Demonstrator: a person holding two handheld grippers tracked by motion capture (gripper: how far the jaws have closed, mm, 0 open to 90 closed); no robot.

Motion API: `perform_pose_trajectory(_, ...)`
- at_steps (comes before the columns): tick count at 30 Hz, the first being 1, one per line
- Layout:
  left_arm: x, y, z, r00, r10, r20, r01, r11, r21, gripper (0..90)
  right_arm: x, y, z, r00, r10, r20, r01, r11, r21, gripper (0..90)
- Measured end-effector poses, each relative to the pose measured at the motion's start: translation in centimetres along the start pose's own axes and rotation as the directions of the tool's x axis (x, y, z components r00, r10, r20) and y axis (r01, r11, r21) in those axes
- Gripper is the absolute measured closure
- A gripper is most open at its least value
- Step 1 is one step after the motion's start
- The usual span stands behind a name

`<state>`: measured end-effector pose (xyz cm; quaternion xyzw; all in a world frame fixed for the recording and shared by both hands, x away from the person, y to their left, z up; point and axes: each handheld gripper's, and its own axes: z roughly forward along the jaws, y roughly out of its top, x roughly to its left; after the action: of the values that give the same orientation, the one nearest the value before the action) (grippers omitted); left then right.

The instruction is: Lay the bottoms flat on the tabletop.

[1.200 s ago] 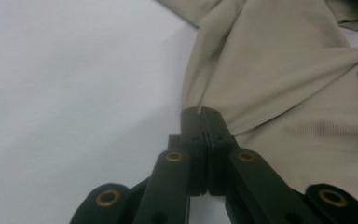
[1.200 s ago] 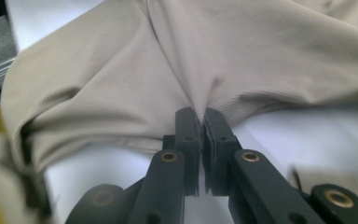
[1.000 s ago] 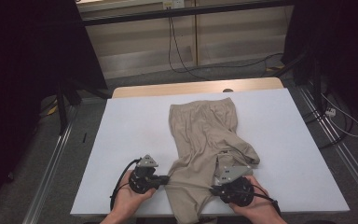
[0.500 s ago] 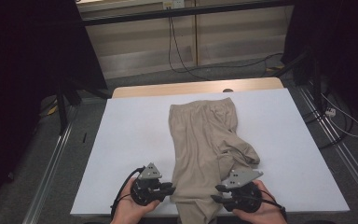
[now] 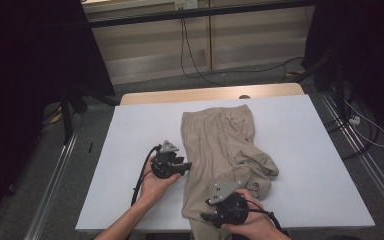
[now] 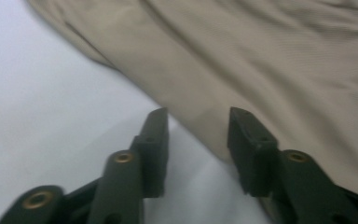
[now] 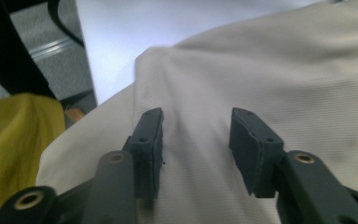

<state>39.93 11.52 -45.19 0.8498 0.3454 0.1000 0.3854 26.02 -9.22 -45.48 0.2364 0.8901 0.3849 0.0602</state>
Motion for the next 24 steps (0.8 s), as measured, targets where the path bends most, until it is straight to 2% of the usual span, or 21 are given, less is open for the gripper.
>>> perform_pose_trajectory(2,-0.2,0.2,0.4,0.9997,0.005,-0.022,-0.005,1.0,0.005,56.6,0.4,-0.2,-0.1,0.9999,-0.003,0.012,0.003,1.0,-0.009,54.9)
perform_pose_trajectory(3,-0.4,0.3,1.0,0.9992,0.016,-0.036,-0.015,0.9995,0.026,57.9,0.5,-0.3,-0.1,0.9999,-0.009,0.009,0.009,1.0,-0.007,59.5)
perform_pose_trajectory(4,-0.6,0.4,1.2,0.9984,0.024,-0.05,-0.023,0.9994,0.026,61.9,0.8,-0.4,-0.2,1.0,-0.007,-0.006,0.007,1.0,-0.012,65.8)
perform_pose_trajectory(6,-0.7,0.7,1.5,0.9987,0.015,-0.049,-0.013,0.9993,0.035,72.0,1.1,-0.4,-0.3,0.9997,-0.018,-0.015,0.018,1.0,-0.006,74.0)
perform_pose_trajectory(8,-0.8,0.9,1.6,0.9988,0.022,-0.043,-0.02,0.9989,0.041,90.0,1.3,-0.3,-0.3,0.9989,0.001,-0.046,-0.001,1.0,0.003,86.6)
perform_pose_trajectory(10,-0.6,0.9,1.4,0.9995,0.008,-0.029,-0.006,0.9989,0.046,90.0,1.5,-0.2,-0.3,0.9988,0.007,-0.048,-0.007,1.0,0.005,89.7)
perform_pose_trajectory(13,-0.1,0.9,1.2,0.9992,-0.022,-0.032,0.024,0.9985,0.048,90.0,1.5,-0.1,-0.2,0.9988,0.016,-0.047,-0.016,1.0,0.004,90.0)
perform_pose_trajectory(16,0.8,0.8,0.7,0.9983,-0.042,-0.04,0.044,0.9975,0.056,90.0,1.6,0.1,-0.1,0.9987,0.012,-0.049,-0.012,1.0,0.0,90.0)
perform_pose_trajectory(17,1.1,0.7,0.5,0.9972,-0.048,-0.057,0.051,0.9973,0.052,90.0,1.7,0.3,0.0,0.9988,0.01,-0.048,-0.01,1.0,-0.006,90.0)
perform_pose_trajectory(19,1.7,0.6,0.3,0.9958,-0.063,-0.067,0.067,0.9961,0.057,90.0,1.8,0.8,0.1,0.9989,0.012,-0.046,-0.013,1.0,-0.02,90.0)
perform_pose_trajectory(20,1.9,0.5,0.1,0.9949,-0.064,-0.078,0.068,0.9959,0.059,90.0,1.8,1.1,0.2,0.9988,0.015,-0.047,-0.016,1.0,-0.024,90.0)
perform_pose_trajectory(21,2.2,0.5,0.0,0.9952,-0.07,-0.069,0.075,0.9946,0.072,90.0,1.9,1.4,0.4,0.9985,0.015,-0.053,-0.017,0.999,-0.029,90.0)
perform_pose_trajectory(22,2.4,0.3,-0.2,0.9942,-0.076,-0.076,0.081,0.9947,0.063,90.0,1.9,1.5,0.5,0.9984,0.014,-0.055,-0.016,0.999,-0.031,90.0)
perform_pose_trajectory(24,2.6,0.3,-0.4,0.9953,-0.057,-0.078,0.062,0.9962,0.061,90.0,2.2,2.0,1.0,0.9979,0.013,-0.064,-0.015,0.999,-0.035,90.0)
